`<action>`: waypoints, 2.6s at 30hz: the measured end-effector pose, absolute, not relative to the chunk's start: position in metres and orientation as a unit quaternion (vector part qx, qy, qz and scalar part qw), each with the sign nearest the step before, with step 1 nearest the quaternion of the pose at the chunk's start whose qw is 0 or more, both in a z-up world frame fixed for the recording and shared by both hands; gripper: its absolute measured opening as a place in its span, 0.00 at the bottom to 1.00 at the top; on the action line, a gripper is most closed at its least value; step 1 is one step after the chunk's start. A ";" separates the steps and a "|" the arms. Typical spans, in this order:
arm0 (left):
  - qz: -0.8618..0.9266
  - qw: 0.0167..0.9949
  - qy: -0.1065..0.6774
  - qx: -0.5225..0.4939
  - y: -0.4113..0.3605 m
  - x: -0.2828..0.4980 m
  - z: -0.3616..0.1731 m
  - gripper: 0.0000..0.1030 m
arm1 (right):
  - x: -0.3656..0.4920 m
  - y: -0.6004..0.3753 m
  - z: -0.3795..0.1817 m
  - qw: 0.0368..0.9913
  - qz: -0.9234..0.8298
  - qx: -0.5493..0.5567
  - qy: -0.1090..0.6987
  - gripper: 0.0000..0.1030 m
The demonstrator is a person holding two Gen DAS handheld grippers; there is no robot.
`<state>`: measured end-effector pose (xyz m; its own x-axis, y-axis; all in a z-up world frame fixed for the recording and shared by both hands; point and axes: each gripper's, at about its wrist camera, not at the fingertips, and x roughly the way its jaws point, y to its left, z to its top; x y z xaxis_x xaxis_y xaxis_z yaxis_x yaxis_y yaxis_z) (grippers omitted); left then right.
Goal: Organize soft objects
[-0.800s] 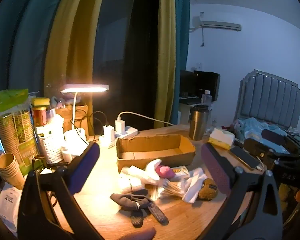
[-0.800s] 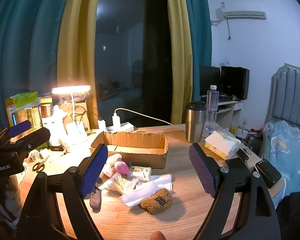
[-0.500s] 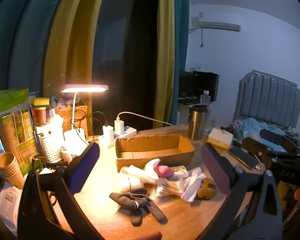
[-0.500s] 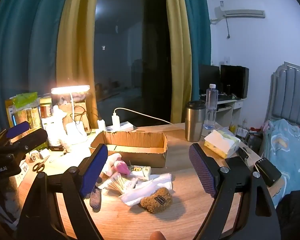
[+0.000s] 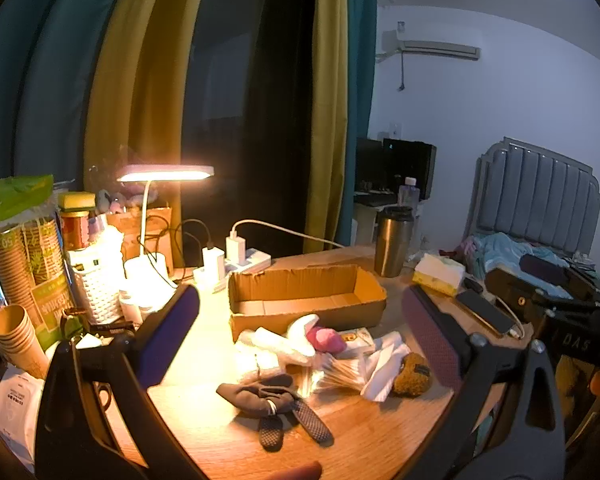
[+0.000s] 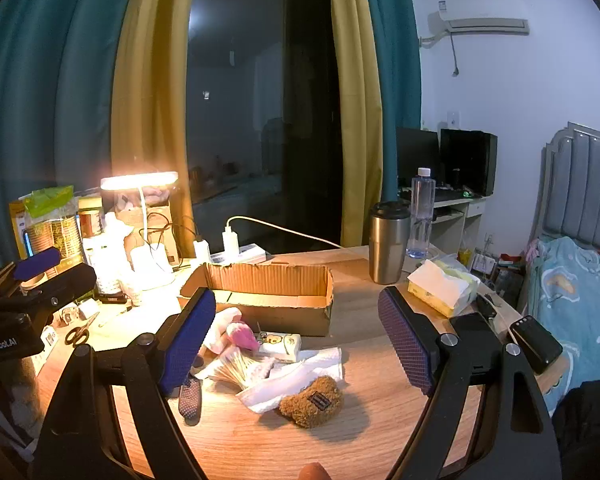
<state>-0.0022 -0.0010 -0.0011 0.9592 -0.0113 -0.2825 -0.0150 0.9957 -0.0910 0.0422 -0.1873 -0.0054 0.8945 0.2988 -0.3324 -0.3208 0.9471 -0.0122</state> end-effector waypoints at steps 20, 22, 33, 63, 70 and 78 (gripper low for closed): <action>-0.002 0.989 0.140 -0.044 0.000 -0.001 0.001 0.99 | 0.042 -0.188 -0.006 0.973 0.159 -0.032 0.166 0.84; -0.003 0.989 0.140 -0.045 0.000 -0.001 0.001 0.99 | 0.042 -0.188 -0.006 0.973 0.160 -0.031 0.166 0.84; -0.004 0.989 0.139 -0.043 -0.001 0.000 0.002 0.99 | 0.042 -0.187 -0.006 0.972 0.160 -0.033 0.166 0.84; -0.007 0.990 0.136 -0.043 -0.001 -0.004 -0.002 0.99 | 0.042 -0.184 -0.007 0.972 0.163 -0.038 0.166 0.84; -0.007 0.989 0.141 -0.041 0.001 0.000 -0.004 0.99 | 0.049 -0.190 -0.009 0.973 0.153 -0.036 0.168 0.84; 0.006 0.983 0.176 -0.043 0.005 0.018 -0.023 0.99 | 0.068 -0.200 -0.029 0.970 0.144 -0.031 0.194 0.84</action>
<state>0.0177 0.0053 -0.0232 0.9379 -0.0037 -0.3469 -0.0263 0.9963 -0.0818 0.0678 -0.2001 -0.0294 0.8832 0.2676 -0.3852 -0.2916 0.9565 -0.0040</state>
